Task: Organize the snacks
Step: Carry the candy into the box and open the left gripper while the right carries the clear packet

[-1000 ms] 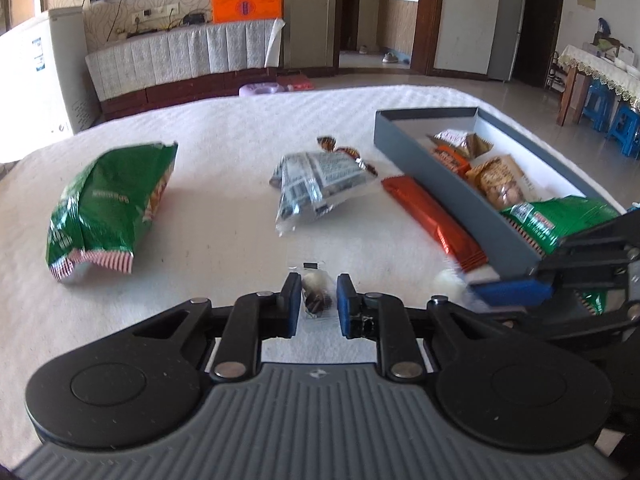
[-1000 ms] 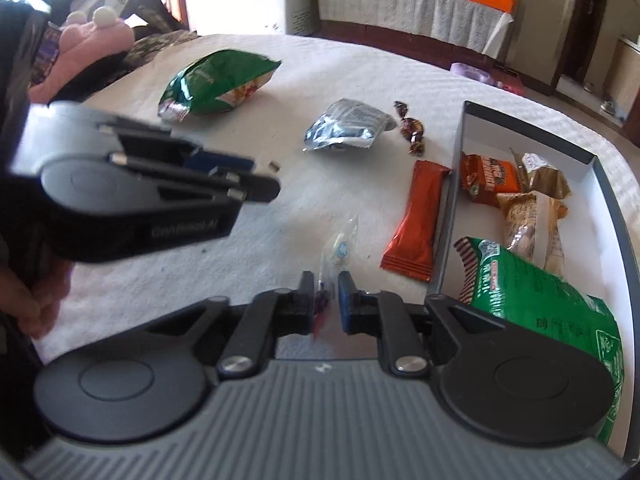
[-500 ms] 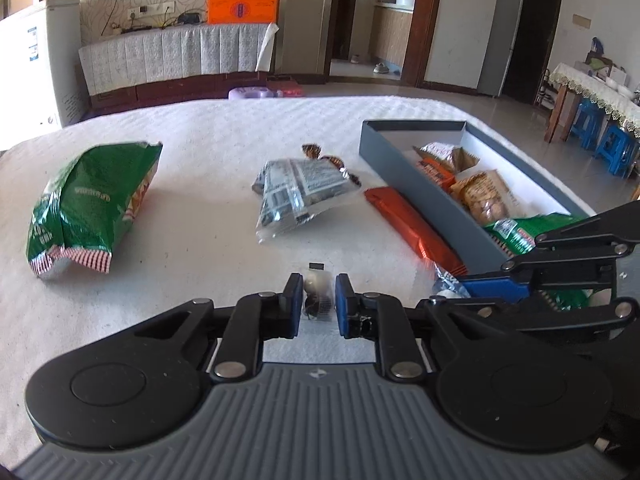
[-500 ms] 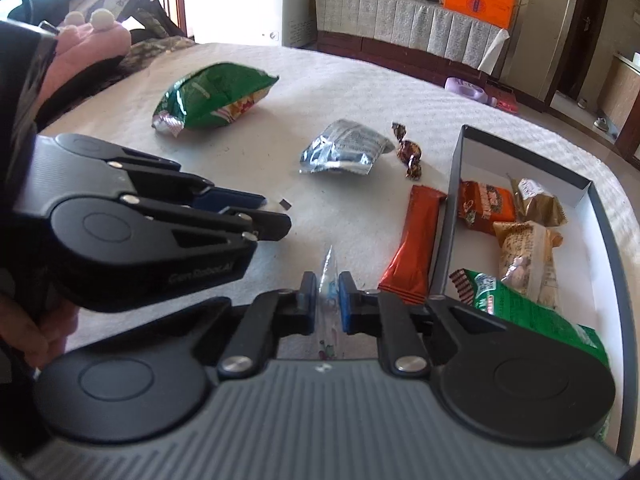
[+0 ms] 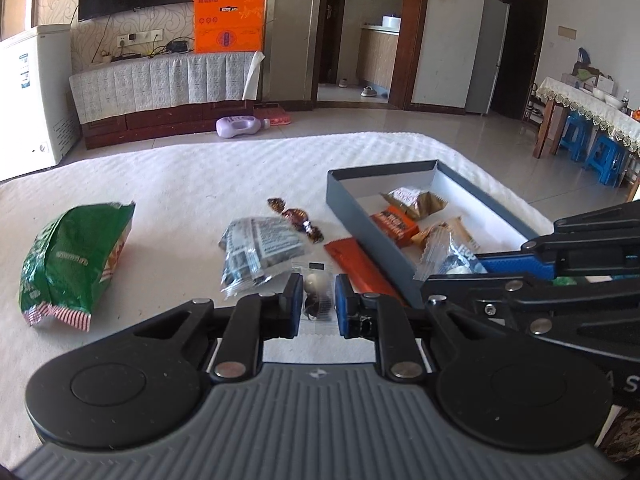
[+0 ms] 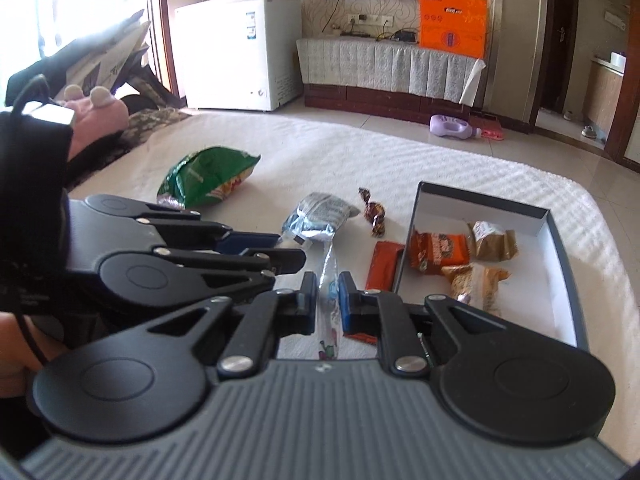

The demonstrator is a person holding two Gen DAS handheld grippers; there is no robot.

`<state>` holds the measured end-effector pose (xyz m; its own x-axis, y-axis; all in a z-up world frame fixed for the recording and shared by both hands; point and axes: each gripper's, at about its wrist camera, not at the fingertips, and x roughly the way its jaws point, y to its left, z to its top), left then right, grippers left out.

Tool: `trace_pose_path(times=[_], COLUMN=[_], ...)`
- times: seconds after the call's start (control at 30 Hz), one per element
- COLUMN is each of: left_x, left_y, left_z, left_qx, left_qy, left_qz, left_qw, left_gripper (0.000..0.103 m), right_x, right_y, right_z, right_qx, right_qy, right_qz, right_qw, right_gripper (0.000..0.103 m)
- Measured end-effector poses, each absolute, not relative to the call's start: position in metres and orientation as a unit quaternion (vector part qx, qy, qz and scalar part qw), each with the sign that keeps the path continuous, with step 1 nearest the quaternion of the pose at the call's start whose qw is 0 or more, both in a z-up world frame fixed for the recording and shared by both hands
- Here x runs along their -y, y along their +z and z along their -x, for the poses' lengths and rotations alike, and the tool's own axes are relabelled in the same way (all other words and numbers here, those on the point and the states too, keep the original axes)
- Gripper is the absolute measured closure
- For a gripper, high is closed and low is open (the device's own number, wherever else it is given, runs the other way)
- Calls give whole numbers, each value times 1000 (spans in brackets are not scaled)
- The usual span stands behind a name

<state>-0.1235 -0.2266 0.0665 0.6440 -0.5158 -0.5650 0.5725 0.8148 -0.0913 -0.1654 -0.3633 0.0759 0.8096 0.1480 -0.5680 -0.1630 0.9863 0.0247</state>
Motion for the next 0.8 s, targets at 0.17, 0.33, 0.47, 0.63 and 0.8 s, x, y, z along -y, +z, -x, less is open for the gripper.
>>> trace_pose_path(times=[0.17,0.33,0.47,0.63,0.8], left_x=[242,260,275,296,312], left_y=[77,85,88,93,94], left_z=[125,130,132,133,134], left_qx=[-285,-277,-273,-267,-264], left_qy=[-313,-326,-337,-350,-358], left_qz=[-47,-51,-52,-51,-50], left_qw=[905,902,900,896,894], left_gripper=[82,82,82,82,82], right_x=[378,393,407,423,433], right_y=[82,86,85,84,83], right_z=[173,181,186,193,198], right_qx=[-285,-277,-276,-273,-272], right_qy=[70,55,37,14,-1], right_qz=[2,-7,-14,-25,-32], right_qw=[956,959,960,962,962], right_gripper=[89,89,89,89,89])
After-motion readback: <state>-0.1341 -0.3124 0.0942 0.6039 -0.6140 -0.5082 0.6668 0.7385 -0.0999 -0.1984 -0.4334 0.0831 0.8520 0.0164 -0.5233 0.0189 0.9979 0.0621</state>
